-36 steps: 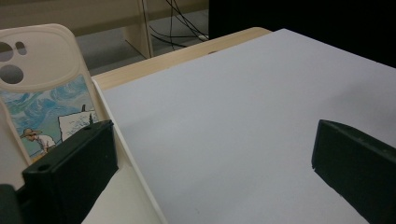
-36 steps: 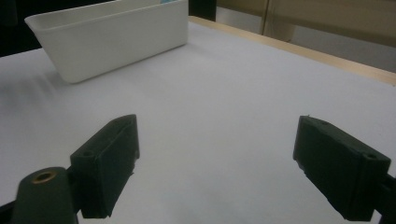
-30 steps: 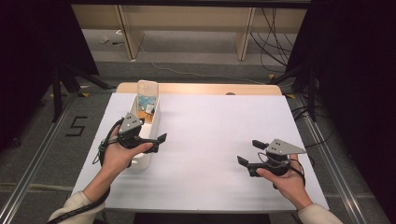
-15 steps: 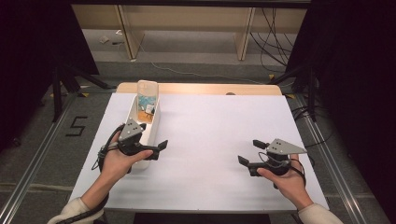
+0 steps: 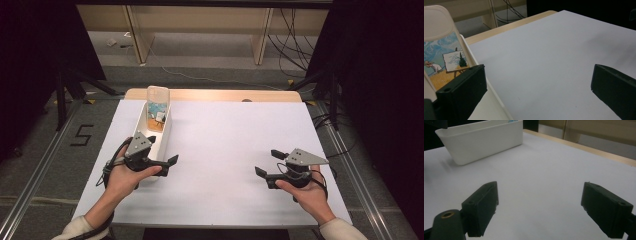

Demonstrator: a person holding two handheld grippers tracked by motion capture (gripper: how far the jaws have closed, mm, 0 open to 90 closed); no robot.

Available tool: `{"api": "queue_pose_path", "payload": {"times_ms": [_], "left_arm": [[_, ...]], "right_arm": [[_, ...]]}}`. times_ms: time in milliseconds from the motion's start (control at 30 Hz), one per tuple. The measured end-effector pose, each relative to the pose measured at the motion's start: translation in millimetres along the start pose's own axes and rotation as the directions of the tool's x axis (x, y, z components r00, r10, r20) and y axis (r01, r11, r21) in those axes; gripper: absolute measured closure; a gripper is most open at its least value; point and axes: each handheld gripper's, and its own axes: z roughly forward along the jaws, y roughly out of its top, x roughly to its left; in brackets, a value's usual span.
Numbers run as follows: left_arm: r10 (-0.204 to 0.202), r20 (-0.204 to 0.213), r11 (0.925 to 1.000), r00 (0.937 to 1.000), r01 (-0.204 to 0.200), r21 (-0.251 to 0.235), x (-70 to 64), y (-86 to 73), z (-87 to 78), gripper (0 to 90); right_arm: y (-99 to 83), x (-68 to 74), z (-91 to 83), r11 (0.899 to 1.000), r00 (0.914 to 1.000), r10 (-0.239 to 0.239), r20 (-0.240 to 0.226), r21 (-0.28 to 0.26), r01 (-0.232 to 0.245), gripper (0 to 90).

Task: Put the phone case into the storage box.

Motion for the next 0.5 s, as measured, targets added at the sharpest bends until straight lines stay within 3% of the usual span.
{"api": "queue_pose_path", "payload": {"times_ms": [500], "left_arm": [[0.003, -0.013, 0.9999, 0.9999, -0.003, -0.012, -1.1, -9.2, -5.0, 0.0]], "right_arm": [[0.0, -0.1, 0.1, 1.000, 1.0000, -0.002, 0.001, 0.001, 0.002, 15.4]]}}
